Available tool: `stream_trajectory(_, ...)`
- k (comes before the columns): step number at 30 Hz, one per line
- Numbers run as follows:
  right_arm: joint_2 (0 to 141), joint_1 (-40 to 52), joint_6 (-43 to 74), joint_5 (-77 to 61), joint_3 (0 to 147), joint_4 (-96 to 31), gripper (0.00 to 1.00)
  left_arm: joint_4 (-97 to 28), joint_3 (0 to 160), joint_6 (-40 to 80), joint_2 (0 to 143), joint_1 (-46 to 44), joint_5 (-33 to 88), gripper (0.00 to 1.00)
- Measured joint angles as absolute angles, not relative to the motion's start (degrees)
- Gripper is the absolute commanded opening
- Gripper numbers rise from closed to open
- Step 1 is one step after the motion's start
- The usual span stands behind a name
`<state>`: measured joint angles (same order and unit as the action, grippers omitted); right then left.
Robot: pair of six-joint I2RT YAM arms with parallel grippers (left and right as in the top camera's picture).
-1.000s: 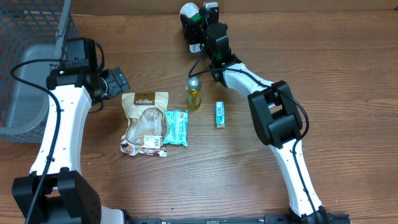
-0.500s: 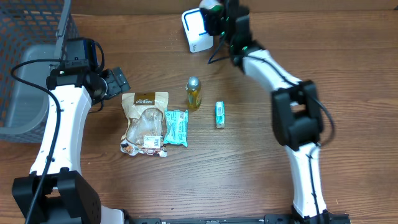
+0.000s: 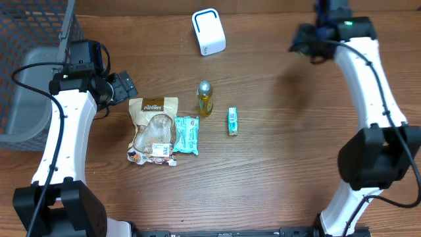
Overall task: Scan the item barcode
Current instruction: 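Swing the jar right and set it down at the table's right edge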
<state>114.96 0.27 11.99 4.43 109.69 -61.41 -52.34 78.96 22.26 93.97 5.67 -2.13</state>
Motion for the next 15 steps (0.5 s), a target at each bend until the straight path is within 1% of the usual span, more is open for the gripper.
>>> stream_trajectory(4,115.50,-6.96,12.01,5.58,104.44,-63.66,0.18,-52.31,78.96,22.26,93.97,5.67,-2.13,1.00)
stream_trajectory(6,115.59,-10.00,11.97,5.93,101.30,-63.26,0.18,-52.34,78.96,22.26,93.97,5.67,-2.11,1.00)
stream_trajectory(8,115.59,-12.56,11.99,6.00,97.73,-62.50,0.22,-52.31,78.96,22.26,93.97,5.67,-2.11,1.00)
stream_trajectory(12,115.70,-17.32,11.97,5.98,91.09,-60.55,0.22,-52.31,78.96,22.26,93.97,5.67,-2.11,1.00)
stream_trajectory(13,115.70,-18.46,11.99,6.00,89.54,-59.90,0.24,-52.34,78.96,22.26,93.97,5.67,-2.13,1.00)
stream_trajectory(15,115.70,-20.27,12.01,5.98,87.07,-58.57,0.34,-52.34,78.96,22.26,93.97,5.67,-2.11,1.00)
